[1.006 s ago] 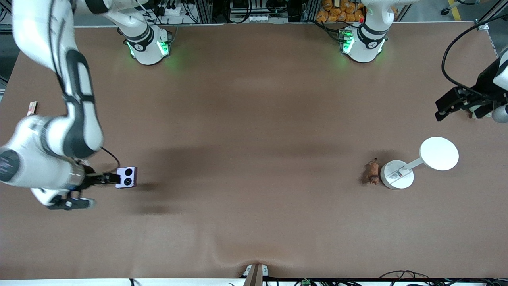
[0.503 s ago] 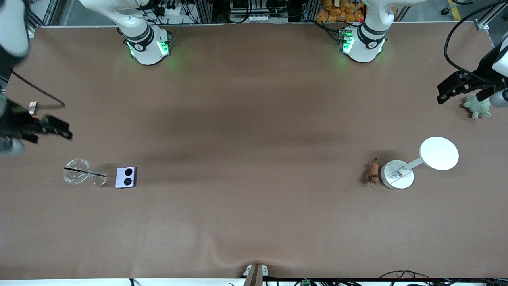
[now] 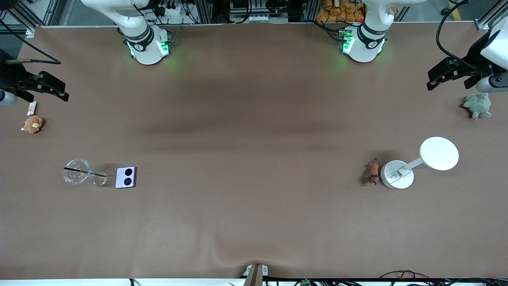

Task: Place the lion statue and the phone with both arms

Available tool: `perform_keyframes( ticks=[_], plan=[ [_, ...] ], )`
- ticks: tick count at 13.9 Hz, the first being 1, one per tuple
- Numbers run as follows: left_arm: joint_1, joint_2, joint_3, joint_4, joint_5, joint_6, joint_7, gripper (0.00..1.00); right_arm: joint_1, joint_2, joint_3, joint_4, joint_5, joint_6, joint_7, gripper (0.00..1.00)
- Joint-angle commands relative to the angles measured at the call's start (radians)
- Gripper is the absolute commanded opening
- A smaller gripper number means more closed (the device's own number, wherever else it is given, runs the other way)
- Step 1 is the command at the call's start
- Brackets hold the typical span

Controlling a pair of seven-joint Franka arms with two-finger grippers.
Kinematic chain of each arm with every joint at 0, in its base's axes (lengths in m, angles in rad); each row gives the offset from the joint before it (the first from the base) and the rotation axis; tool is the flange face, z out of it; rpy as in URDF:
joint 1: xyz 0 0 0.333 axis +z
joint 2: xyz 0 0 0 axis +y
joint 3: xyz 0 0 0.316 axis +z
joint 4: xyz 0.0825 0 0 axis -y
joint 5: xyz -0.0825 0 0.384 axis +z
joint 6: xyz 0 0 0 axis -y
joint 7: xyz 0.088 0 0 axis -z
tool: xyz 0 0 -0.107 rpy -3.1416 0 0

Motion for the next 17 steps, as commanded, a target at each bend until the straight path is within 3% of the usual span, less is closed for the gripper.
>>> perform_keyframes(
  ticks=[1,17],
  plan=[
    [-0.004,-0.017,0.008,-0.009,-0.02,-0.014,0.019,1.0,-0.027,-0.012,0.019,-0.007,-0.018,-0.005,0.015,1.0],
    [0.001,-0.013,0.008,0.003,0.032,0.003,0.036,1.0,-0.021,-0.007,0.021,0.01,-0.022,-0.005,-0.003,1.0]
  ],
)
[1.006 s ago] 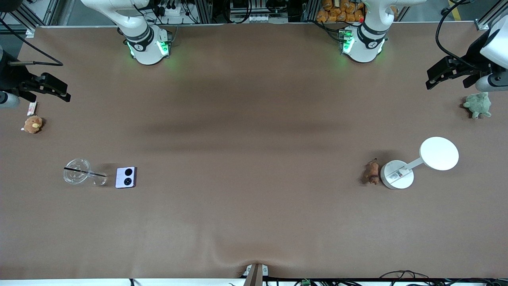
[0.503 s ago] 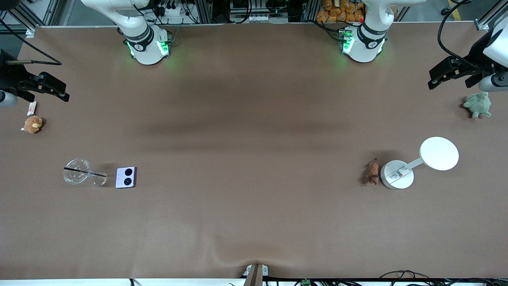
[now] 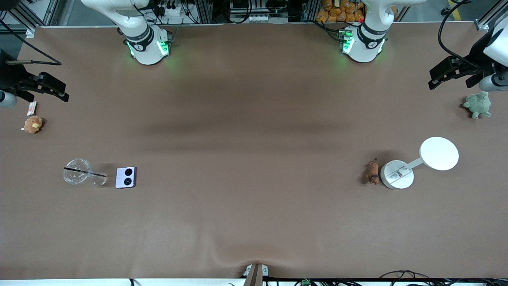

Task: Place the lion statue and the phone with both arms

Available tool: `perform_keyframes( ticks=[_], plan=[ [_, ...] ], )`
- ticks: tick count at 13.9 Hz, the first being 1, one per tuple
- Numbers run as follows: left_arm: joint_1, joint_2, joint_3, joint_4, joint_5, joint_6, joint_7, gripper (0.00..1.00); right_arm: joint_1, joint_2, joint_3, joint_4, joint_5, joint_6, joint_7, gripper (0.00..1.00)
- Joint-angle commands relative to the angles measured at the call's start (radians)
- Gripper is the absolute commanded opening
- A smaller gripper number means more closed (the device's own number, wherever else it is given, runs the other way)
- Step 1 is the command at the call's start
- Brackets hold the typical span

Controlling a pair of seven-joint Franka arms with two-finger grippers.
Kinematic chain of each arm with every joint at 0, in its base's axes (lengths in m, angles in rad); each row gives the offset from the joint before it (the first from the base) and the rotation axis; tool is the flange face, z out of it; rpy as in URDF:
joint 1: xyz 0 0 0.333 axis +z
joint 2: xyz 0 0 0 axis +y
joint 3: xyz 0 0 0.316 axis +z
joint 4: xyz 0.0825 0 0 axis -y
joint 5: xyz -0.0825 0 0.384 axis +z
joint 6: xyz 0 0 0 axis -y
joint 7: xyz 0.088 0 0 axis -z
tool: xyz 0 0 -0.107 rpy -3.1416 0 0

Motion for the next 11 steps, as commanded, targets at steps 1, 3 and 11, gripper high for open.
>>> perform_keyframes(
  ticks=[1,3,11],
  plan=[
    [-0.002,-0.012,0.002,0.002,0.028,0.002,0.027,1.0,-0.016,-0.007,0.018,0.004,-0.018,-0.005,-0.005,1.0],
    [0.0,-0.007,0.002,0.016,0.026,0.002,0.027,1.0,-0.016,-0.004,0.018,0.004,-0.018,-0.004,-0.005,1.0],
    [-0.002,0.0,0.002,0.016,0.025,-0.012,0.033,1.0,-0.012,0.0,0.021,0.015,-0.018,-0.002,0.005,1.0]
  ],
)
